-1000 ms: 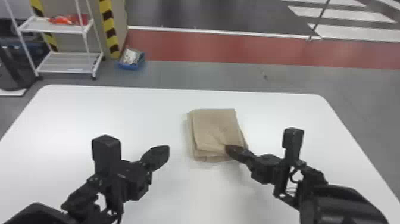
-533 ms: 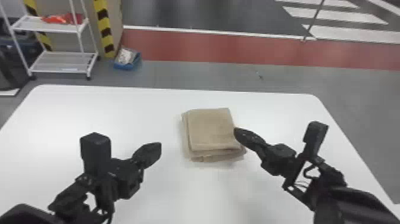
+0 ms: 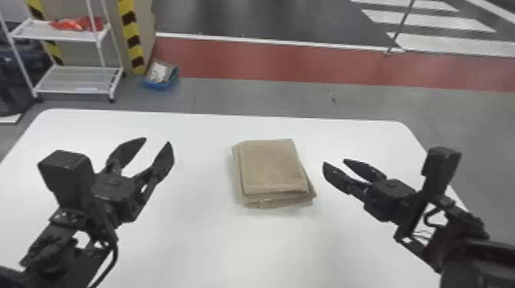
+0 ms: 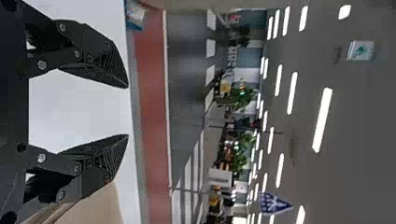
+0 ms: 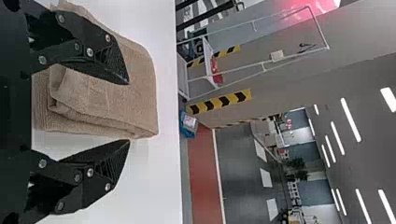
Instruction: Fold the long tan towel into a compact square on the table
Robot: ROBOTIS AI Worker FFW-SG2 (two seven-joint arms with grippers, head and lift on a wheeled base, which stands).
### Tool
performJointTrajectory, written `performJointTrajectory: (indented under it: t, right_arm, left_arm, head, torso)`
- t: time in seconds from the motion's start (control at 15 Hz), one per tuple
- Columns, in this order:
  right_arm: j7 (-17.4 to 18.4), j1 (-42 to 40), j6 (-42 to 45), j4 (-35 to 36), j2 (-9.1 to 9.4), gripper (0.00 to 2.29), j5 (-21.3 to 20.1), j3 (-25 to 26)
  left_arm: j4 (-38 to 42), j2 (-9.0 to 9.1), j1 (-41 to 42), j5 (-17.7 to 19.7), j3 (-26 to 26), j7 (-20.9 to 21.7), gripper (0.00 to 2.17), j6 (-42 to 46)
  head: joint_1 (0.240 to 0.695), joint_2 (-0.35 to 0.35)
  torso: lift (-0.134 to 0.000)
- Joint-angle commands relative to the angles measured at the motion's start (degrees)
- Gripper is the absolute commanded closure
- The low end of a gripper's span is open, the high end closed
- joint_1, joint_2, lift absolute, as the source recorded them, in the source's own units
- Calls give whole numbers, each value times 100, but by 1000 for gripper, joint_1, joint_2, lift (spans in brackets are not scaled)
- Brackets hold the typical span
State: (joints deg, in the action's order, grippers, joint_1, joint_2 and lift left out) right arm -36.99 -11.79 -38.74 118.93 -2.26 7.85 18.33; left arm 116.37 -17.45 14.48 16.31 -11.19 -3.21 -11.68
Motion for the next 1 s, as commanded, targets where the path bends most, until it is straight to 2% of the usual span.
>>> performJointTrajectory:
  t: [0.0, 0.07, 0.2, 0.33, 0.4, 0.53, 0.6, 0.8, 0.93]
  right_arm:
    - [122, -105, 81, 333, -12, 80, 6, -48]
    - [271, -263, 450, 430, 6, 80, 32, -136]
    - [491, -658, 925, 614, 111, 80, 147, -277]
    - [781, -966, 1470, 623, 231, 80, 331, -347]
    - [860, -1054, 1487, 623, 231, 80, 322, -365]
    - [913, -1300, 2068, 632, 231, 80, 287, -453]
    - [1036, -1458, 2542, 623, 231, 80, 243, -514]
    - [1502, -1722, 3087, 632, 231, 80, 243, -558]
    - [1853, -1792, 3140, 667, 231, 80, 305, -523]
  left_arm:
    - [-194, 119, 11, -506, 56, -470, 26, 996]
    - [-343, 163, 46, -690, 56, -646, 26, 1611]
    - [-449, 259, 178, -752, 56, -742, 22, 1910]
    - [-554, 259, 266, -752, 47, -769, 19, 2068]
    - [-554, 215, 292, -734, 73, -813, 22, 2121]
    - [-510, 119, 327, -681, 135, -839, 22, 2103]
    - [-475, 75, 371, -681, 135, -848, 22, 2103]
    - [-475, -4, 406, -629, 117, -848, 22, 2085]
    - [-484, -75, 415, -585, 117, -848, 26, 2033]
  head:
    - [695, -120]
    - [695, -105]
    - [695, -80]
    - [695, -59]
    - [695, -57]
    - [695, -50]
    - [695, -43]
    - [695, -42]
    - [695, -51]
  torso:
    - [-124]
    - [-124]
    - [-124]
    - [-124]
    - [-124]
    - [-124]
    - [-124]
    - [-124]
    - [-124]
